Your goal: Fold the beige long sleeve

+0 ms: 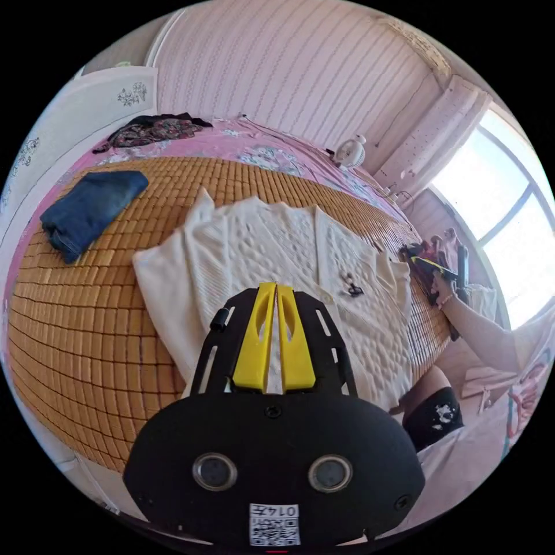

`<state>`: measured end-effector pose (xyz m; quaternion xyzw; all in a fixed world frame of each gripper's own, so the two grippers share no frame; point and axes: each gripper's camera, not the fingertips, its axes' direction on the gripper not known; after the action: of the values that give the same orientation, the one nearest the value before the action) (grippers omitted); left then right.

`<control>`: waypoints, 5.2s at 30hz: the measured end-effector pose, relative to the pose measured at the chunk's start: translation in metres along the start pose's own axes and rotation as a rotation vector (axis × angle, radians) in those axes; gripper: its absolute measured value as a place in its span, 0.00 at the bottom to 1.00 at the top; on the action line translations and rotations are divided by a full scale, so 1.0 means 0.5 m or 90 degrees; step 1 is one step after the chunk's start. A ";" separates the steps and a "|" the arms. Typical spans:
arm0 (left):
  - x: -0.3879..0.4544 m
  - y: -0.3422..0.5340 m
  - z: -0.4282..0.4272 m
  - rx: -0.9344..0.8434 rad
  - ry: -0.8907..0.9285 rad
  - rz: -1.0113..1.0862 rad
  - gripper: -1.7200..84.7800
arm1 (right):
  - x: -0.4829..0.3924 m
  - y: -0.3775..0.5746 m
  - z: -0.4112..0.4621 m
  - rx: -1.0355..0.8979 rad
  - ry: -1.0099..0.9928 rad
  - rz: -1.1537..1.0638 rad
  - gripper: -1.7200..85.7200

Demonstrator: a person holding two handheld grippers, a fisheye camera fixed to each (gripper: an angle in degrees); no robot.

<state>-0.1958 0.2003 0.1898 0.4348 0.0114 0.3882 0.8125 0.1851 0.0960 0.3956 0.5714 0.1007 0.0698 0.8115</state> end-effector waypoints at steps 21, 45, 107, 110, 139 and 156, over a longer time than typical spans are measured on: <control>0.295 0.093 0.167 -0.185 0.148 0.140 0.02 | 0.080 0.283 -0.096 -0.075 -0.508 -0.086 0.12; 0.293 0.129 0.228 -0.217 0.103 0.239 0.01 | 0.417 0.396 -0.234 0.081 -0.366 0.140 0.04; 0.148 0.462 -0.049 -0.085 0.038 0.188 0.03 | 0.118 0.778 -0.610 0.257 0.038 -0.040 0.01; 0.123 0.514 -0.093 -0.027 0.034 0.144 0.04 | 0.070 0.752 -0.623 0.245 -0.054 -0.080 0.01; -0.123 0.446 -0.094 0.141 -0.009 -0.001 0.08 | -0.544 0.342 -0.558 0.077 -0.433 -0.370 0.13; -0.265 0.261 0.033 0.043 0.085 0.012 0.15 | -1.178 -0.019 -0.217 -0.066 -0.276 -0.431 0.12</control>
<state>-0.3634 0.1458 0.2513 0.4351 0.0750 0.4232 0.7912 -0.4127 0.0575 0.4003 0.4654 0.1063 -0.3187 0.8189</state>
